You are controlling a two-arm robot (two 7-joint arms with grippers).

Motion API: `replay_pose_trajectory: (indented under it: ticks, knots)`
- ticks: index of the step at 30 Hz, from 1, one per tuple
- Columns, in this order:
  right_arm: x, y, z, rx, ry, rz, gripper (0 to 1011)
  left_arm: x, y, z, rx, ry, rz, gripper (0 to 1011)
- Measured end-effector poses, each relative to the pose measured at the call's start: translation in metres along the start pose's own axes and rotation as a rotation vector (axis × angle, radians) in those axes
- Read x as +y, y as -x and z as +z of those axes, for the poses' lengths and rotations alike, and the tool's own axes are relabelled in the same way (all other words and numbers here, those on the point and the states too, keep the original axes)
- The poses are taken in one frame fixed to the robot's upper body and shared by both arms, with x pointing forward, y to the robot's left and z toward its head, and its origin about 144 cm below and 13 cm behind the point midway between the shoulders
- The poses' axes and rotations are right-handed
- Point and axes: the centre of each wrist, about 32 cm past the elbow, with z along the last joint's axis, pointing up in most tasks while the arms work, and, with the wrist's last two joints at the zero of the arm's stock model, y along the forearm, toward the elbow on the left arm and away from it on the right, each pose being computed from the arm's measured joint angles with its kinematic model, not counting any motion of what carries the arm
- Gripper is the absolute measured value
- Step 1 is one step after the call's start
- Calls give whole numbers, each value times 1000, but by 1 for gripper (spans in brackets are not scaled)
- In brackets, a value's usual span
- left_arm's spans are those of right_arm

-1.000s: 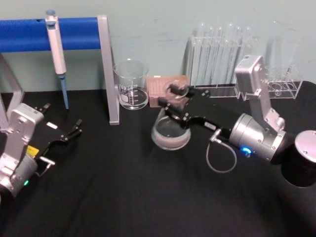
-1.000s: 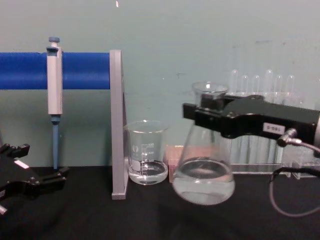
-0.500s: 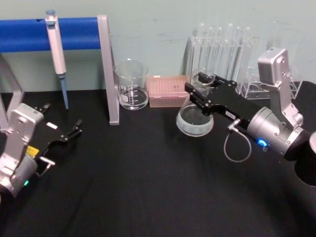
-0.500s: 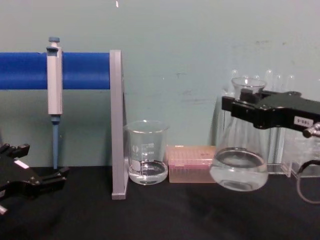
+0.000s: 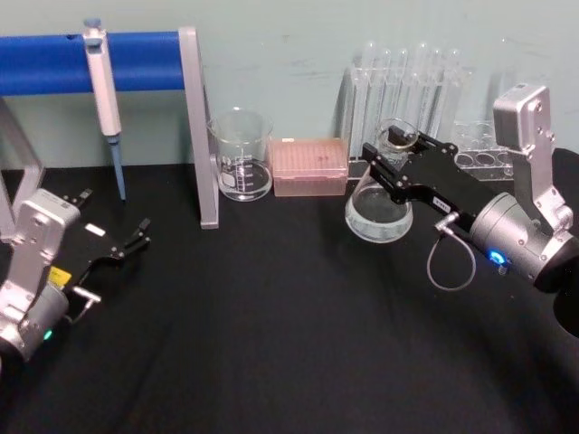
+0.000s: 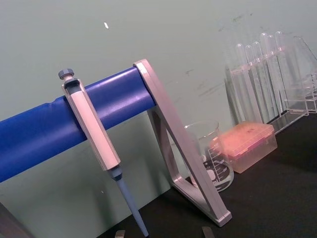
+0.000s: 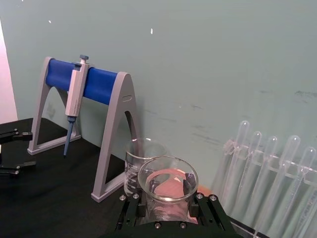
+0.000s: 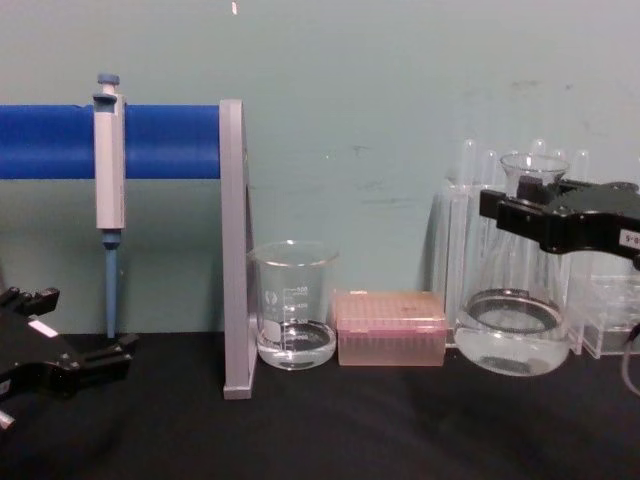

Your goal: Grasp the erlenmeyer flask with one hand, shake it three times, then place it back.

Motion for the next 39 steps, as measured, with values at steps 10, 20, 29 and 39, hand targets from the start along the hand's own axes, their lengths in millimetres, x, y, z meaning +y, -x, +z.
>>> replay_pose_trajectory:
  ticks: [10, 20, 29, 39]
  knots:
    - [7, 7, 0, 8, -3, 61, 449, 0, 0, 0, 0, 0, 0, 1001]
    - [18, 21, 2, 13, -15, 184, 449, 0, 0, 0, 0, 0, 0, 1001]
    - [25, 34, 2, 29, -28, 286, 449, 0, 0, 0, 0, 0, 0, 1001]
    - [29, 39, -1, 36, -36, 342, 449, 0, 0, 0, 0, 0, 0, 1001]
